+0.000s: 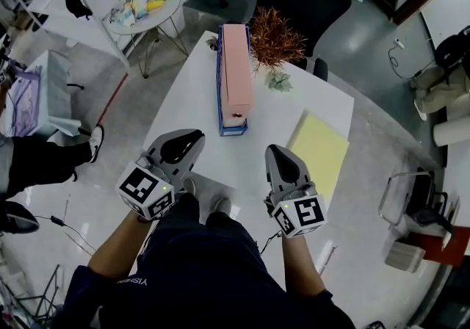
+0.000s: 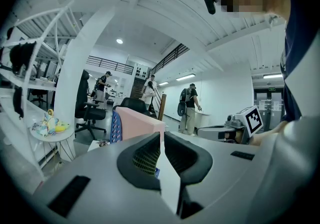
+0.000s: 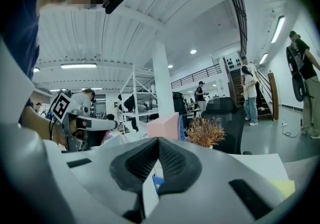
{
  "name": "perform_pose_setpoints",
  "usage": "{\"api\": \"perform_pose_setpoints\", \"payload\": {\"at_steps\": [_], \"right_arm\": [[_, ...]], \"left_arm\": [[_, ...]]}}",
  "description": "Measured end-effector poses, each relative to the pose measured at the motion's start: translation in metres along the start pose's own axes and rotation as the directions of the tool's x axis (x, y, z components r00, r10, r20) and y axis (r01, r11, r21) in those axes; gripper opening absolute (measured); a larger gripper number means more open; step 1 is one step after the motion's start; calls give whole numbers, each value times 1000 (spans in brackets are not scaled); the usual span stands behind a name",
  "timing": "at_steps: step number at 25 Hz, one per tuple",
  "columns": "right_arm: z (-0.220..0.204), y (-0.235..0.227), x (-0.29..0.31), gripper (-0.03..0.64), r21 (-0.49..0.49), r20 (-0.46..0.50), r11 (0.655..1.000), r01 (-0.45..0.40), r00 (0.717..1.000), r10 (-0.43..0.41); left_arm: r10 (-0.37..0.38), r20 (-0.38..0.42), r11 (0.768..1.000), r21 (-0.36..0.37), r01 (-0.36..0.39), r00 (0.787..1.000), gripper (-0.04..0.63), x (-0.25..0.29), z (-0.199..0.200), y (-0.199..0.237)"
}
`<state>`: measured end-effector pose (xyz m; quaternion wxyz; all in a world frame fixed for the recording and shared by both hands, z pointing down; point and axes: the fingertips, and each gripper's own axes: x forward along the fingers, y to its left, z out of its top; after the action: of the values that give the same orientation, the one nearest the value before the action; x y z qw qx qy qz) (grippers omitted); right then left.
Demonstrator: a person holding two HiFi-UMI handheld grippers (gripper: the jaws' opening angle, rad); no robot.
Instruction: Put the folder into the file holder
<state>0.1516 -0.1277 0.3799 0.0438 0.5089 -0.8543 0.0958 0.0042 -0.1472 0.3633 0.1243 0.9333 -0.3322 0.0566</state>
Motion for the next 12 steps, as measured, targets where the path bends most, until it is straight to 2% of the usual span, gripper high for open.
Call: {"api": "perform_pose_setpoints", "payload": {"at_steps": [12], "right_arm": [[-7,0,1,5,7,-24,1000,1,1000,-1]], "left_arm": [[1,-6,1000,1,-1,1000,49,0,-2,-1]]}}
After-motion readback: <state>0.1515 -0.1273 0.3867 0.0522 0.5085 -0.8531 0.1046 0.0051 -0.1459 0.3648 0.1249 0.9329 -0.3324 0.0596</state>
